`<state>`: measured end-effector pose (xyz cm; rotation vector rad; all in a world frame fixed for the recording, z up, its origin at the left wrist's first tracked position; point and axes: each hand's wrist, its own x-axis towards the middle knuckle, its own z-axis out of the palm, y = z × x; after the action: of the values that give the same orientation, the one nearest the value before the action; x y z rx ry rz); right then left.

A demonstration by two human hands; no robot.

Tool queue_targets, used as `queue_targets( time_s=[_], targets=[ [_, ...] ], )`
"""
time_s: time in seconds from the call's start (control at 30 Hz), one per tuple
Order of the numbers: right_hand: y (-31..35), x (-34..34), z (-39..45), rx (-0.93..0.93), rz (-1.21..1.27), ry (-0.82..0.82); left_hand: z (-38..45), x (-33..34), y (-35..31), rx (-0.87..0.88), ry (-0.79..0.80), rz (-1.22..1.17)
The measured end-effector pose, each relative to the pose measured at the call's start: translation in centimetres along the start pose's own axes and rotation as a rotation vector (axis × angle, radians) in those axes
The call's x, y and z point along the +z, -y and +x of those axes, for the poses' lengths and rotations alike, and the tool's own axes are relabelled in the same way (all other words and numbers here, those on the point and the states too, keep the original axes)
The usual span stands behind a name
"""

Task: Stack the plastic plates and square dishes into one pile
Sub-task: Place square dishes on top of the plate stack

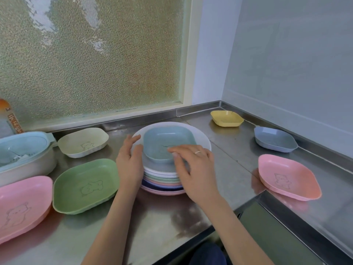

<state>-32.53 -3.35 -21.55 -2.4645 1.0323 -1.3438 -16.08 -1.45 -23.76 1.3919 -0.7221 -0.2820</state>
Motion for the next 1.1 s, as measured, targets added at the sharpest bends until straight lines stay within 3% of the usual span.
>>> queue_targets(
  time_s=[0.1,0.2,0.33,0.4,0.57,0.7,0.83,0.97,1.1],
  targets=[
    [-2.6,-1.5,-1.6,0.129,-0.061,-0.178,0.0,0.1,0.2,-0.02,-0.01,-0.036],
    [-5.9,-3.2,-3.6,0.341,-0.343,-0.352,0.2,0.0,0.1,-0.047,-0.02,-0.081],
    [-9.6,-4.6,-5.6,0.644,-0.47,-0.242,0.4,0.0,0.2,-0.054,-0.02,-0.091],
    [-10.4,-4.7,-6.0,0.698,-0.493,-0.167,0.3,0.1,0.3,-0.047,-0.007,-0.077],
    [-10.8,-4.6,-5.8,0.679,-0.511,-0.217,0.5,0.2,0.6,-0.047,0.001,-0.101],
    [-11.5,-5.4,-5.5,0.653,-0.318,-0.35,0.5,0.0,0.7,-0.033,0.017,-0.085],
    [-11.1,-5.3,-5.3,0.647,-0.119,-0.36,0.5,0.0,0.7,-0.033,0.016,-0.087],
    [-7.0,-3.9,-3.6,0.456,0.174,-0.432,0.4,0.0,0.6,-0.032,0.014,-0.075],
    [-3.0,-3.5,-0.7,0.18,0.33,-0.367,0.3,0.0,0.4,-0.035,0.018,-0.082]
  ],
)
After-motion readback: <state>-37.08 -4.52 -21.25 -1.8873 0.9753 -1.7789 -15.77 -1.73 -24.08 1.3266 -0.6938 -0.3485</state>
